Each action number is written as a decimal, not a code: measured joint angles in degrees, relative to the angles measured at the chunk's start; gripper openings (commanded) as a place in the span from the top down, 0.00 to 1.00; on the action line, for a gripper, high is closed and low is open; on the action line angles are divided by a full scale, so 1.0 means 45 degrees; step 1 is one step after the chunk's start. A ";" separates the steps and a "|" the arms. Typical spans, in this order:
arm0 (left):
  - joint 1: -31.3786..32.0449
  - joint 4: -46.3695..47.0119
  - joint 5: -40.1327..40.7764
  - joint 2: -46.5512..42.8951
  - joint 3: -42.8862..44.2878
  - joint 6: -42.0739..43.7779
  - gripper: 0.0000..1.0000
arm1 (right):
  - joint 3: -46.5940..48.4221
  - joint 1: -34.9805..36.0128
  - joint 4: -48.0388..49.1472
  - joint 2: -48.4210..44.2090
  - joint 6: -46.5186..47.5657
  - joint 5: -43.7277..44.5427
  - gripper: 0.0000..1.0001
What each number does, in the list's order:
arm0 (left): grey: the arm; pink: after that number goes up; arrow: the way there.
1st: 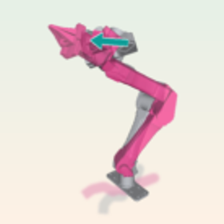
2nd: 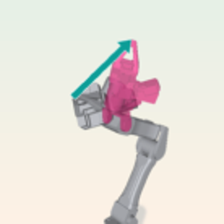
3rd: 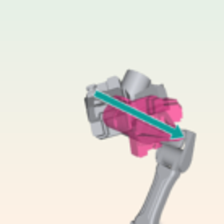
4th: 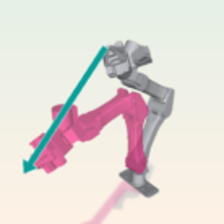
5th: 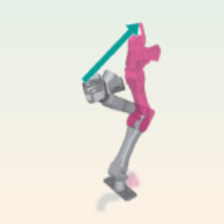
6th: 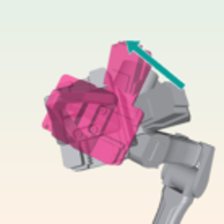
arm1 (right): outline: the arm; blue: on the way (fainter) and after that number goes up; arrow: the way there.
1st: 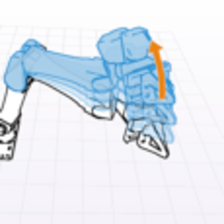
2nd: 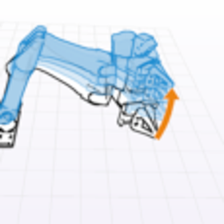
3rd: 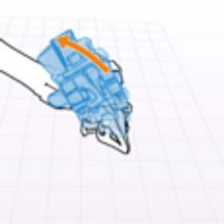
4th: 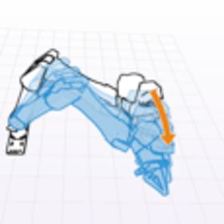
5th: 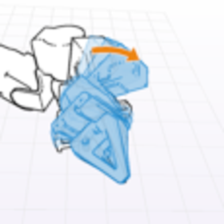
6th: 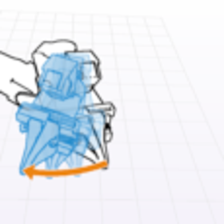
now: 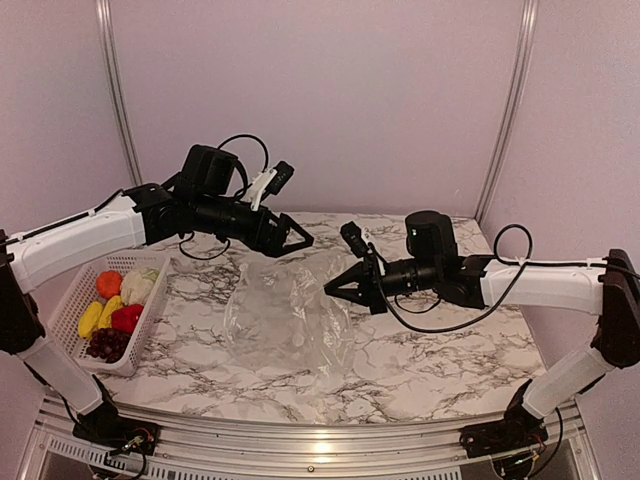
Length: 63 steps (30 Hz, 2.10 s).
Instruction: Open the zip-top bag and remove the fake food
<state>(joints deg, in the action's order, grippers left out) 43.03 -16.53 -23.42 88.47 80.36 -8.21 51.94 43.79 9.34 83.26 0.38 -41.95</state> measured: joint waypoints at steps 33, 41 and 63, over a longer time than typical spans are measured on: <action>-0.0301 0.1185 -0.6139 0.3172 0.2176 0.6717 0.12 | 0.0005 0.0019 -0.0447 -0.0369 0.0865 -0.0573 1.00; -0.0204 -0.0291 -0.6819 0.4172 0.3322 0.7664 0.35 | 0.0005 0.0019 -0.0695 -0.0369 0.0986 -0.0583 1.00; -0.0908 -0.0641 -0.7125 0.3963 0.2477 0.7033 1.00 | -0.0015 0.0015 -0.0879 -0.0797 0.0782 -0.0039 0.51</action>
<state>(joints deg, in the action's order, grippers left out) 38.94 -19.42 -55.48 106.30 91.50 23.44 51.88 43.86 5.39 79.68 3.90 -42.13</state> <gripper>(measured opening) 0.007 0.391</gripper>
